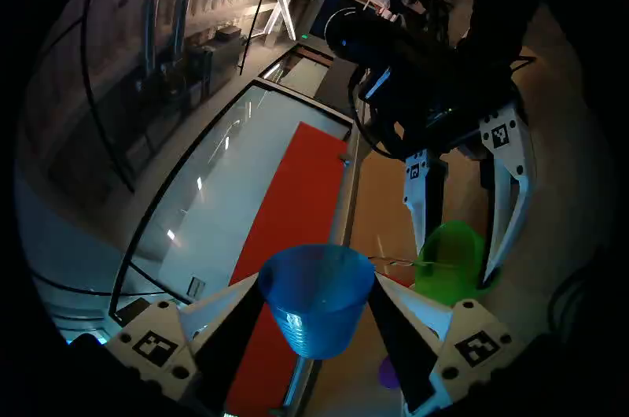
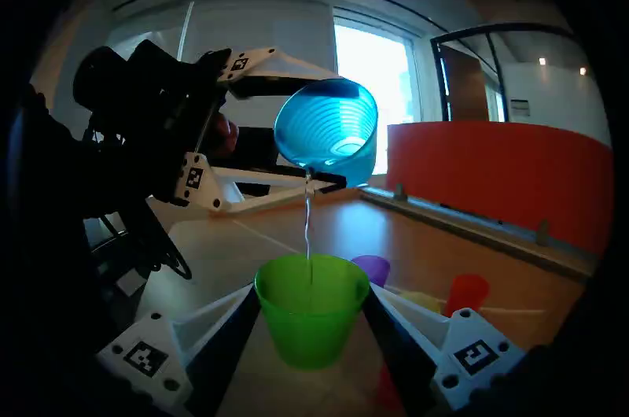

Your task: Pour water

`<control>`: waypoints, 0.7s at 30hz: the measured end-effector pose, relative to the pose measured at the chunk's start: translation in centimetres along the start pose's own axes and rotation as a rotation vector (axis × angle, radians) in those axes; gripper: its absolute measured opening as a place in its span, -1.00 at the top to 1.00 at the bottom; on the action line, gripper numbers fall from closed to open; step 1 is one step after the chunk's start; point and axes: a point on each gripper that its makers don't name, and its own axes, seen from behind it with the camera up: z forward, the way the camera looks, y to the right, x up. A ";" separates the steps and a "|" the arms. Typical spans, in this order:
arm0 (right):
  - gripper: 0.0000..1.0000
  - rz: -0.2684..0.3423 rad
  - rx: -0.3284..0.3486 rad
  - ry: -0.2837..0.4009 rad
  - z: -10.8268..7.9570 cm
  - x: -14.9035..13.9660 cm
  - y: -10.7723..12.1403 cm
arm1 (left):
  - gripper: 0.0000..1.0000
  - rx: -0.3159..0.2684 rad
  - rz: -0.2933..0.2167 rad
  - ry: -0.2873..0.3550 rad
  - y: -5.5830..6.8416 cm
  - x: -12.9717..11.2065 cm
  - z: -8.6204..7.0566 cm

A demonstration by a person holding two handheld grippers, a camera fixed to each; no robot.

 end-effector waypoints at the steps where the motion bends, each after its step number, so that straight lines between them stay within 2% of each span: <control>1: -0.82 0.000 0.000 0.000 0.0 0.0 0.0 | -0.73 0.001 0.002 0.000 0.0 0.0 0.0; 11: -0.82 0.000 0.001 0.000 0.0 -0.1 0.0 | -0.73 0.007 0.021 0.000 0.0 0.0 -0.1; 21: -0.81 -0.001 0.002 -0.001 0.1 -0.1 0.1 | -0.73 0.004 0.036 0.005 0.6 0.1 -0.1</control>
